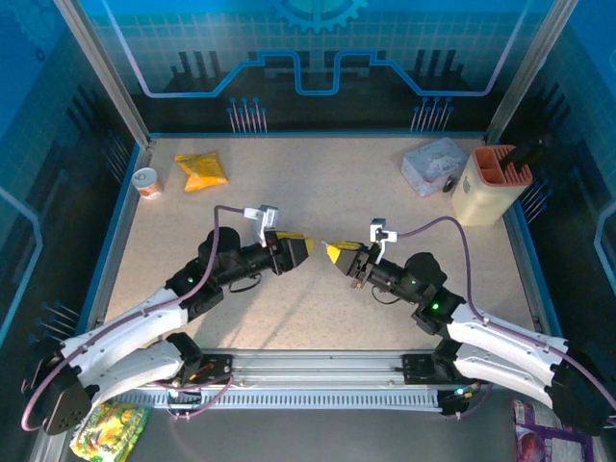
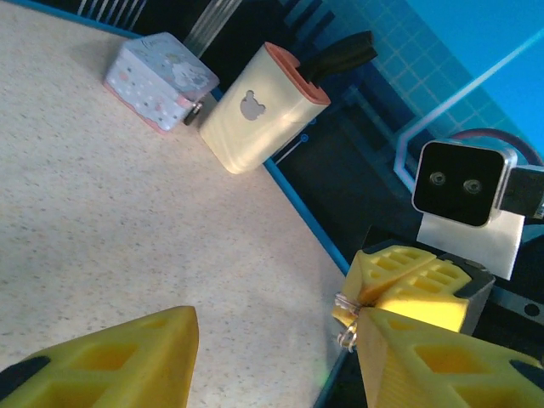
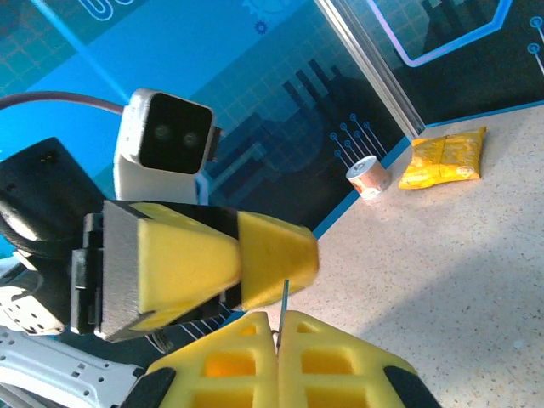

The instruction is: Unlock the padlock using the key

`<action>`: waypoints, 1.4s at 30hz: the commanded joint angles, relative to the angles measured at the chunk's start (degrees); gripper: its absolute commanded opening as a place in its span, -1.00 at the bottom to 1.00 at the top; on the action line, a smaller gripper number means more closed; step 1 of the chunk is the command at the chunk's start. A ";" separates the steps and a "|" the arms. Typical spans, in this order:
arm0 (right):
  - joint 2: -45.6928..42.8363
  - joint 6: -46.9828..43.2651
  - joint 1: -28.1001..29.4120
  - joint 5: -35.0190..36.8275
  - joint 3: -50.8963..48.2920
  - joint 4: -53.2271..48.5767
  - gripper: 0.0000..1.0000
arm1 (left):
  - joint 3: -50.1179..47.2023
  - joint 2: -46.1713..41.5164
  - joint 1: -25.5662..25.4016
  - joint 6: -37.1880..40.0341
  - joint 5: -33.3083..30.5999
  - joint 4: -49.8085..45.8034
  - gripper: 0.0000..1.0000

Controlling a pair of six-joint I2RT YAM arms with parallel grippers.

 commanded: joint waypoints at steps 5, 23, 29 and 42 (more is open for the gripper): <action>0.34 -2.40 1.56 -1.45 -0.47 4.88 -1.00 | -2.17 3.17 -0.56 -7.71 5.20 12.87 -0.07; 0.09 0.76 1.59 0.62 0.79 0.70 -1.00 | -8.29 -5.85 -1.21 -7.27 -0.30 16.70 0.04; 3.33 1.45 2.04 -3.34 1.64 6.37 -1.00 | -5.11 -1.43 -2.15 -7.35 4.07 17.57 -0.02; 6.80 3.02 2.29 -4.20 1.57 10.76 -1.00 | -3.57 0.23 -3.69 -6.42 4.77 16.63 -0.44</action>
